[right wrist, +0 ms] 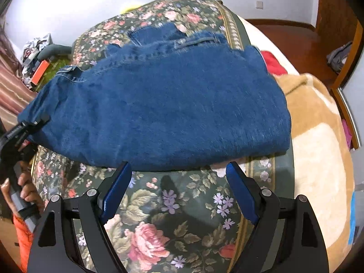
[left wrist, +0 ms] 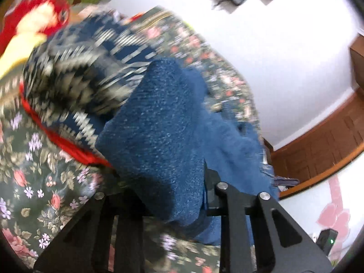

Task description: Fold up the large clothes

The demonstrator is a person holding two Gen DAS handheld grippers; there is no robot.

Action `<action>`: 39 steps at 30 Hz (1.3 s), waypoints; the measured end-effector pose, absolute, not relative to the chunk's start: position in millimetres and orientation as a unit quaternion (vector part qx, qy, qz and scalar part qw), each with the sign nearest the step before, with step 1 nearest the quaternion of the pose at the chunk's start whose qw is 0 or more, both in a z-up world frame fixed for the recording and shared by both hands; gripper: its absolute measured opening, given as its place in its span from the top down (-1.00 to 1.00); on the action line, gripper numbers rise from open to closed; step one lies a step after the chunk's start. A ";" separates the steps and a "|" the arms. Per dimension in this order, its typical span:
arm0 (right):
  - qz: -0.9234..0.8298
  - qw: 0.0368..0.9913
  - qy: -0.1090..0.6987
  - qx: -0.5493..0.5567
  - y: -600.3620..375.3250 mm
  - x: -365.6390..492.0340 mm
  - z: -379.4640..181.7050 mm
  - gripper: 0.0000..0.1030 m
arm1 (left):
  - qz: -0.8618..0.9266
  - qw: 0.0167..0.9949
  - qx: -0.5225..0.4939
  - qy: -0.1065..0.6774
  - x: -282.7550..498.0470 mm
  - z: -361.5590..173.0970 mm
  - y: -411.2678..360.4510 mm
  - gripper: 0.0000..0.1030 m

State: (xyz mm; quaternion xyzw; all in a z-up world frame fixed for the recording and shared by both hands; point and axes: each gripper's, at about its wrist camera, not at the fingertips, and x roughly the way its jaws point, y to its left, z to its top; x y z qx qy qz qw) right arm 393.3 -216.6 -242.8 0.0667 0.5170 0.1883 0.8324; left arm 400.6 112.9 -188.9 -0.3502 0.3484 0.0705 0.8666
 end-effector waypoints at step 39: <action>0.198 0.841 0.499 0.069 -232.9 415.0 -221.0 -0.69 | -0.109 0.928 -0.078 0.348 420.1 -107.1 -67.7 0.75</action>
